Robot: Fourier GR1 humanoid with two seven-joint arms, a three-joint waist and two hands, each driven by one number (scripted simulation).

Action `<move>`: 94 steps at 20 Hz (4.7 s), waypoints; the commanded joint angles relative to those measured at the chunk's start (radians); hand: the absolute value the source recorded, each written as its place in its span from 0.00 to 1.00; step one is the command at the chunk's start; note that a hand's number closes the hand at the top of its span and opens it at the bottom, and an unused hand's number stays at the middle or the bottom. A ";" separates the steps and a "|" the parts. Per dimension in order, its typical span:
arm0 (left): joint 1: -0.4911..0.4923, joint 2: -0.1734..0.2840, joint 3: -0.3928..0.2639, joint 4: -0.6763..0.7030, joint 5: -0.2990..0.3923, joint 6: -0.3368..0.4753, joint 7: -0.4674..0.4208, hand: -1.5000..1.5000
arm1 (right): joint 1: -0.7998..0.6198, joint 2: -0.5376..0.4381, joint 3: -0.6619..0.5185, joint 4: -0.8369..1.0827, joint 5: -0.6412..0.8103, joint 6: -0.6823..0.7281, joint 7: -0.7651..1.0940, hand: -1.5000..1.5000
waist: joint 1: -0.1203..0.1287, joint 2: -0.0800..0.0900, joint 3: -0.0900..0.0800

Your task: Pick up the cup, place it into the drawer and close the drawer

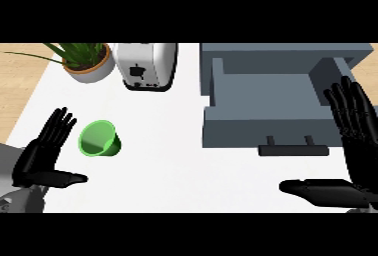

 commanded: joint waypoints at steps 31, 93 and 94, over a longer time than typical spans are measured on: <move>-0.348 0.054 0.029 0.836 -0.179 0.018 -0.565 0.00 | -0.082 0.004 -0.005 0.037 -0.007 0.034 0.030 0.00 | -0.024 0.012 -0.005; -0.563 -0.298 -0.110 0.054 -0.019 0.311 -0.126 1.00 | -0.047 -0.049 -0.115 0.094 -0.065 0.095 -0.016 0.00 | 0.004 -0.004 0.001; -0.561 -0.298 -0.156 -0.052 0.024 0.338 -0.028 1.00 | -0.008 -0.028 -0.103 0.098 -0.048 0.087 -0.045 0.00 | 0.011 -0.009 0.002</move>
